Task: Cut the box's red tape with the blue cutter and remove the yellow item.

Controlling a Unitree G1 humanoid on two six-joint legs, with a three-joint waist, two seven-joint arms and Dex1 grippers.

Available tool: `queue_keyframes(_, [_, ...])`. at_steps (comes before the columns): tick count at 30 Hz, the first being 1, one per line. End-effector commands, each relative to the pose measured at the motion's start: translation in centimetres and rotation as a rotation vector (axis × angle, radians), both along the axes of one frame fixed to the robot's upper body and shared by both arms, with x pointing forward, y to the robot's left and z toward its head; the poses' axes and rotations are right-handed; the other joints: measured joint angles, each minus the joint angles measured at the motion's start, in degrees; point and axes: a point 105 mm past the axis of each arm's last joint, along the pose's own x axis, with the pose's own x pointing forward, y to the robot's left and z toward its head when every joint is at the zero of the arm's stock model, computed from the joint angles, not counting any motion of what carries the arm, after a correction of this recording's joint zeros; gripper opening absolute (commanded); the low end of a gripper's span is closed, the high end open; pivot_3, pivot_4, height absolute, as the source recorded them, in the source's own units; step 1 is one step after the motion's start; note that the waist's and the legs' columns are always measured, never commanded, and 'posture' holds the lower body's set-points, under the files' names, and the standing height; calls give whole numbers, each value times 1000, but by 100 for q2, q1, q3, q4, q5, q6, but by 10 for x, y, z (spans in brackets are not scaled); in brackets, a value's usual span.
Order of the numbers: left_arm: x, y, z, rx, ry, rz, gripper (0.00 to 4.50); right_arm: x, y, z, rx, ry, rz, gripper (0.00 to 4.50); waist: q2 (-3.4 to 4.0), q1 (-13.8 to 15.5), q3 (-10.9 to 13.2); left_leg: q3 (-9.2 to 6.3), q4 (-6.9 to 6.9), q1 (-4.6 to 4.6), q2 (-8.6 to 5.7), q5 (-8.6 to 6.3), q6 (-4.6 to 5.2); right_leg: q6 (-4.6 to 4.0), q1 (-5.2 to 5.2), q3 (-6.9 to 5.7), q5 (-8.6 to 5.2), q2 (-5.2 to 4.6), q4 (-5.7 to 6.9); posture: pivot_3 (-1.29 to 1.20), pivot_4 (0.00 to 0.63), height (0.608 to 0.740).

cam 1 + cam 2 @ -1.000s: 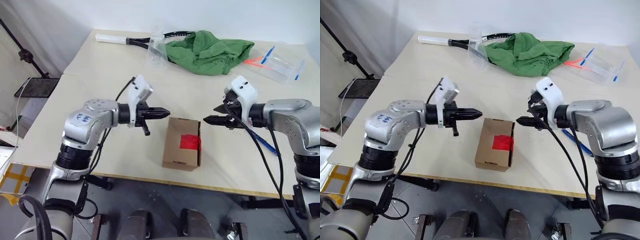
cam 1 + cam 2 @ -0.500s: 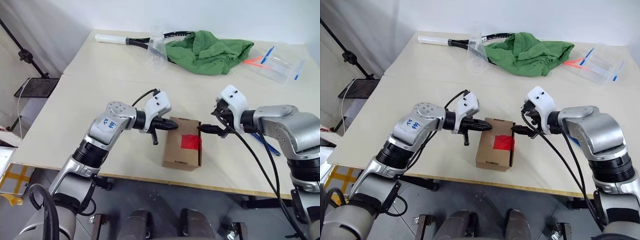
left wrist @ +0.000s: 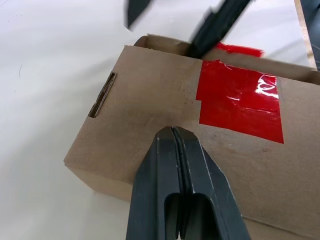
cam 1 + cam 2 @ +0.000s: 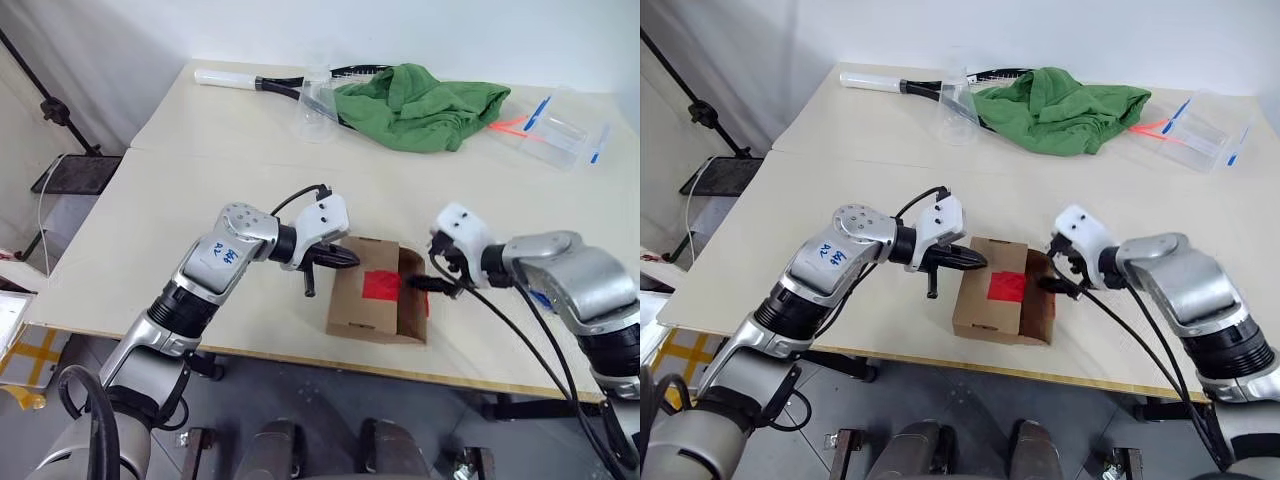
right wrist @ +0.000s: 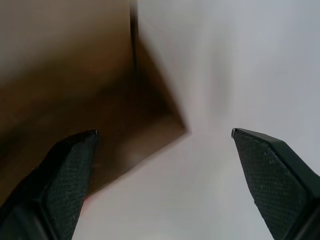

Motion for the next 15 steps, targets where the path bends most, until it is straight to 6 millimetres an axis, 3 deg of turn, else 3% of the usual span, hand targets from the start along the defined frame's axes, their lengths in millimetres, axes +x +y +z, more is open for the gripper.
queue_keyframes(1, [-6, 0, -12, 37, 28, -19, 0, 4, -25, -13, -159, -17, -18, 4472, 1, -5, -1, 1, 0, 2, 0, 0, 0, 0, 1, 1, 0, 0, 0, 0, 150, 740])
queue_keyframes(3, [-5, 1, -12, 36, 27, -9, 0, 3, -41, -22, -273, -23, 1, 4472, -4, 9, -5, -3, 0, 14, 2, 0, 0, 0, 19, -3, 0, 1, -4, 0, 150, 740])
queue_keyframes(5, [-4, 2, -11, 35, 27, 0, 0, 3, -44, -20, -264, -24, -3, 4472, -27, 23, -19, -4, 3, 20, 1, 0, 0, 0, 28, -2, 0, 0, -8, 0, 150, 740])
queue_keyframes(10, [-3, 6, -11, 29, 26, 23, 0, -2, -35, 17, 226, 40, -168, 4472, -45, 17, -28, -18, 27, 6, 4, -3, 5, 3, 33, -5, 2, 0, -8, 0, 150, 740])
queue_keyframes(15, [-3, 6, -11, 27, 26, 25, 0, -6, -29, 23, 513, 162, -248, 4472, -41, 0, -27, -16, 27, 4, 10, -3, 4, 2, 29, -5, 2, 4, -6, 0, 150, 740])
